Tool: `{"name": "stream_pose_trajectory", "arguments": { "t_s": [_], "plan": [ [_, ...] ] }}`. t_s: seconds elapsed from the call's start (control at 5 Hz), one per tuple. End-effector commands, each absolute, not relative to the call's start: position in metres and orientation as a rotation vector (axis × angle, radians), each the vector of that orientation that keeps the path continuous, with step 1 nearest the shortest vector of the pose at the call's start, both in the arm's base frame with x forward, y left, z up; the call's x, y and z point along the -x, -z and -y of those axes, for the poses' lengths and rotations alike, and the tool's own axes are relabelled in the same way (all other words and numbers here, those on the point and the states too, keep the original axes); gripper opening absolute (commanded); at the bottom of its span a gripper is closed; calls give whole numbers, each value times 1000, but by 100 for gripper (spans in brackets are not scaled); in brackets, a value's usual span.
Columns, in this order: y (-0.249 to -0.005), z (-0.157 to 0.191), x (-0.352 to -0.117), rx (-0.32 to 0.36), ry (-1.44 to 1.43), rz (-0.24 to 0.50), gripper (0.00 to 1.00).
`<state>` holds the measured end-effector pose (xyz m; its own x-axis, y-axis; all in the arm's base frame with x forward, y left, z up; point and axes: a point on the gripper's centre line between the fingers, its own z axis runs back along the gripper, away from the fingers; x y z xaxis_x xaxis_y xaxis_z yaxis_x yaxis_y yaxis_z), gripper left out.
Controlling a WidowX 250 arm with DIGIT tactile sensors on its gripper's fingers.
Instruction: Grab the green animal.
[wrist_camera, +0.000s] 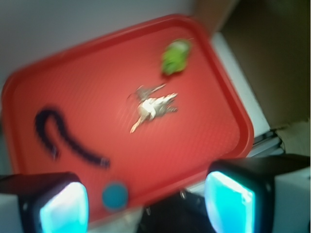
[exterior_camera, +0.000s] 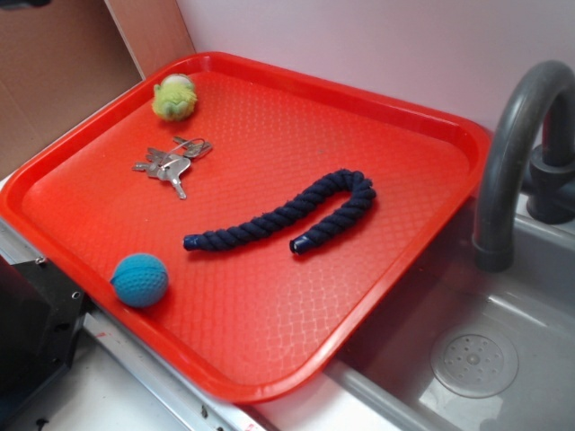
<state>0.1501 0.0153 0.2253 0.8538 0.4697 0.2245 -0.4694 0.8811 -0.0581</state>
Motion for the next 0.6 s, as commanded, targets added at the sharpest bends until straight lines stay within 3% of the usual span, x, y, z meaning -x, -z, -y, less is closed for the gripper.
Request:
{"name": "stream_pose_trajectory", "arguments": {
  "t_s": [0.0,0.4],
  "plan": [
    [-187,-79,-196,-87,-662,322,100],
    [-145,-107,-240,-147,-630,351,100]
  ]
}}
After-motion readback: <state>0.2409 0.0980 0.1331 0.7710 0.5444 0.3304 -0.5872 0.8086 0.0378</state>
